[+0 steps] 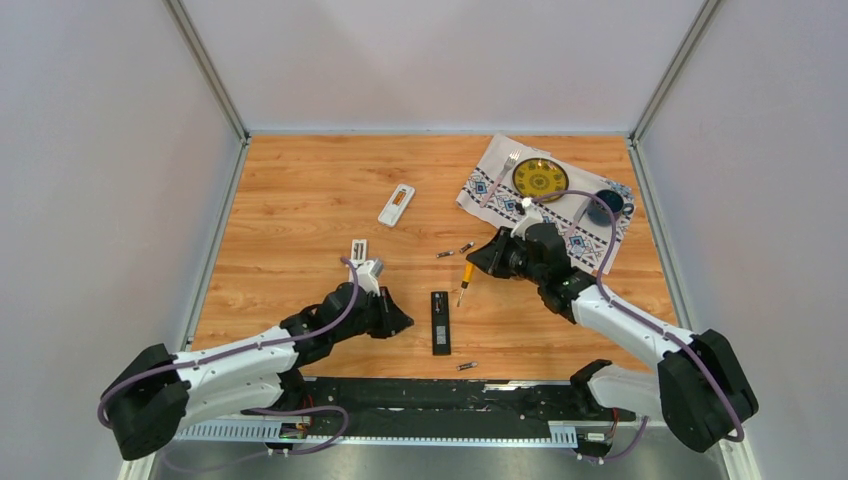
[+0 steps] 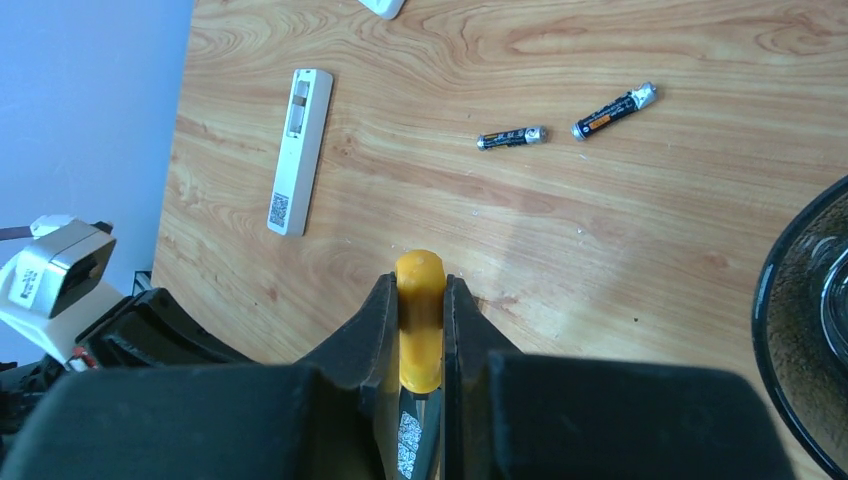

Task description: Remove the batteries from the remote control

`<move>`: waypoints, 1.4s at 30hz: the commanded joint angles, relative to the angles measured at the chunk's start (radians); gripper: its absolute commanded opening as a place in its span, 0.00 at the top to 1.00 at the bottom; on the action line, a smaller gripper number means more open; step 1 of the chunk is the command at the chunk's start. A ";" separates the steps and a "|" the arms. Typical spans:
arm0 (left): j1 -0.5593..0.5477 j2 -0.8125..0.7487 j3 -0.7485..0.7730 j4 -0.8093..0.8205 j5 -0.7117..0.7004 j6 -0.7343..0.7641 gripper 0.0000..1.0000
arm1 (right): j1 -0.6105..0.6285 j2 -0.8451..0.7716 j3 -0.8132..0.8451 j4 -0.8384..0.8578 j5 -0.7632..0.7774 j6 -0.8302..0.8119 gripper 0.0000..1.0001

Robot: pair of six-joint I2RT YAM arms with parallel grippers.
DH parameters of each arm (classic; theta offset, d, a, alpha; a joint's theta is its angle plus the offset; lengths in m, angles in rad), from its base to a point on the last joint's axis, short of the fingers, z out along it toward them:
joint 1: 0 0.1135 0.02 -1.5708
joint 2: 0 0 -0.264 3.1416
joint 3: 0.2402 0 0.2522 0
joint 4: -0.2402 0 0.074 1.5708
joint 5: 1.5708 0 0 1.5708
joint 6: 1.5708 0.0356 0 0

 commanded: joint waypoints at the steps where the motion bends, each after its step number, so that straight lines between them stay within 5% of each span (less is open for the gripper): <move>1: 0.038 0.105 0.005 0.077 0.086 0.001 0.95 | 0.010 0.026 0.041 0.079 -0.009 0.033 1.00; 12: 0.031 0.509 0.063 0.325 0.265 -0.011 1.00 | 0.013 0.083 0.072 0.086 -0.010 0.035 1.00; 23: -0.041 0.641 0.090 0.450 0.259 -0.055 1.00 | 0.024 0.120 0.055 0.113 -0.009 0.042 1.00; 32: -0.038 0.480 -0.019 0.401 0.169 -0.065 1.00 | 0.062 0.158 0.083 0.139 -0.009 0.023 1.00; 42: 0.014 0.029 -0.099 0.003 -0.087 -0.043 1.00 | 0.144 0.290 0.144 0.220 0.030 -0.016 1.00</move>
